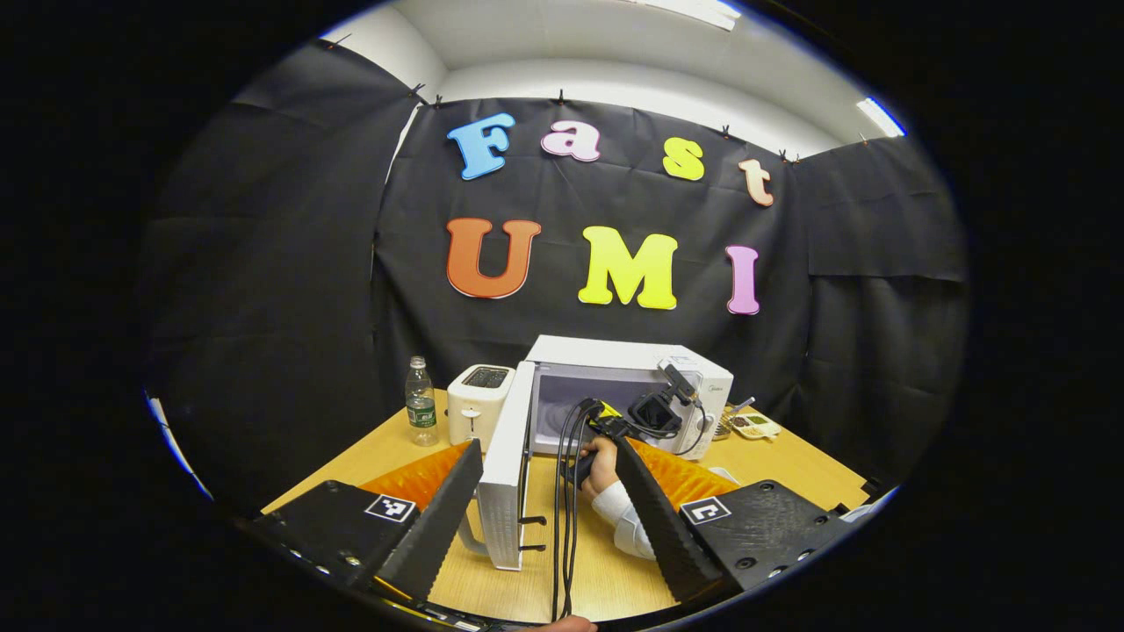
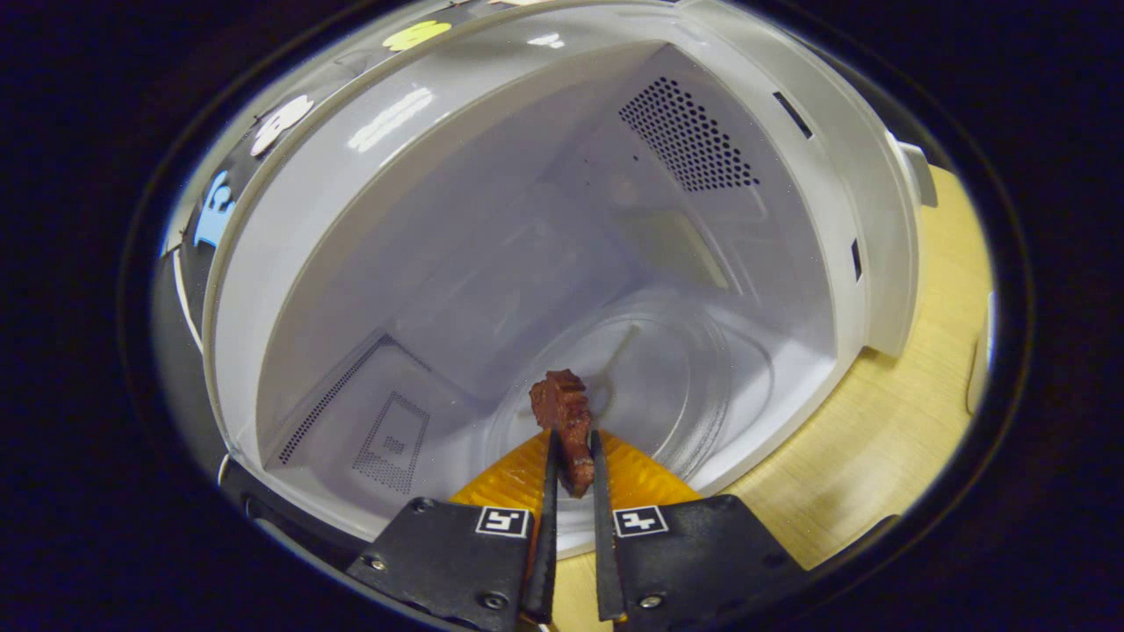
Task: Open the microwave oven with the left hand, put the food in, and close the microwave oven.
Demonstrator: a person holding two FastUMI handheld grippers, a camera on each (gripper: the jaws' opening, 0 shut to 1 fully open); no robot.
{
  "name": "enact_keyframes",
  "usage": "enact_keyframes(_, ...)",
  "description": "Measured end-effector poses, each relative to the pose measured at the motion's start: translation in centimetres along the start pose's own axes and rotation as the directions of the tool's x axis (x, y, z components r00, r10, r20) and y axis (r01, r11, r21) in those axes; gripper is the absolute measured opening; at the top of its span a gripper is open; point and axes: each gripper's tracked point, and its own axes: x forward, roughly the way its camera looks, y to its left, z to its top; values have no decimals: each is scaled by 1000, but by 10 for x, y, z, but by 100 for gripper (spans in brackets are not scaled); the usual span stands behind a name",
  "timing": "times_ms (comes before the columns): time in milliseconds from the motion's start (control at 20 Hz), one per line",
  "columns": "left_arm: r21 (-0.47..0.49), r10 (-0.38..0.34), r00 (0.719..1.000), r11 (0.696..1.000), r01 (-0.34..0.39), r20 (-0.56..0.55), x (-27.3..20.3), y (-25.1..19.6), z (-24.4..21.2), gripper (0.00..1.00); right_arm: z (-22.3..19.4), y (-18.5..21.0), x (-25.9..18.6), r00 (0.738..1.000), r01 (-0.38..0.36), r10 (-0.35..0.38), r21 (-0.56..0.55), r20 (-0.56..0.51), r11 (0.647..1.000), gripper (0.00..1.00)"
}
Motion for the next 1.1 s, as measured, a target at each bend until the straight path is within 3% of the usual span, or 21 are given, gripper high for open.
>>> enact_keyframes(350, -30, 10, 1000, 1000, -10, -6, -4, 16, -8, 94, 6, -3, 8, 1000, 21, -19, -89, 23, 996, 23)
enact_keyframes(500, -60, 24, 999, 998, -23, 21, -11, 26, 4, 94, 2, -13, 11, 998, 70, -69, -137, 16, 988, 28)
enact_keyframes(550, -65, 20, 999, 998, -18, 31, -14, 27, 7, 94, 6, -15, 9, 997, 74, -71, -153, 30, 985, 21)
enact_keyframes(600, -65, 8, 999, 998, -5, 44, -17, 25, 9, 94, 5, -14, 11, 997, 78, -73, -179, 32, 981, 41)
enact_keyframes(700, -56, -15, 997, 998, 19, 81, -21, 22, 14, 94, 6, -13, 8, 997, 80, -74, -241, 30, 967, 58)
enact_keyframes(750, -56, -14, 996, 998, 20, 90, -23, 23, 15, 93, 6, -14, 7, 996, 89, -84, -266, 29, 960, 73)
enact_keyframes(800, -57, -20, 996, 998, 25, 91, -24, 21, 13, 93, 6, -16, 6, 995, 100, -95, -288, 31, 952, 79)
enact_keyframes(900, -58, -28, 996, 998, 33, 80, -25, 18, 9, 93, 7, -21, 6, 992, 125, -122, -351, 32, 928, 80)
enact_keyframes(950, -55, -26, 997, 998, 31, 78, -26, 18, 7, 93, 7, -23, 6, 990, 138, -137, -396, 31, 908, 72)
enact_keyframes(1000, -51, -24, 997, 998, 29, 78, -27, 18, 7, 94, 6, -24, 7, 988, 147, -148, -441, 31, 886, 80)
enact_keyframes(1100, -48, -29, 997, 998, 32, 75, -29, 17, 4, 93, 5, -30, 7, 984, 164, -174, -556, 35, 815, 80)
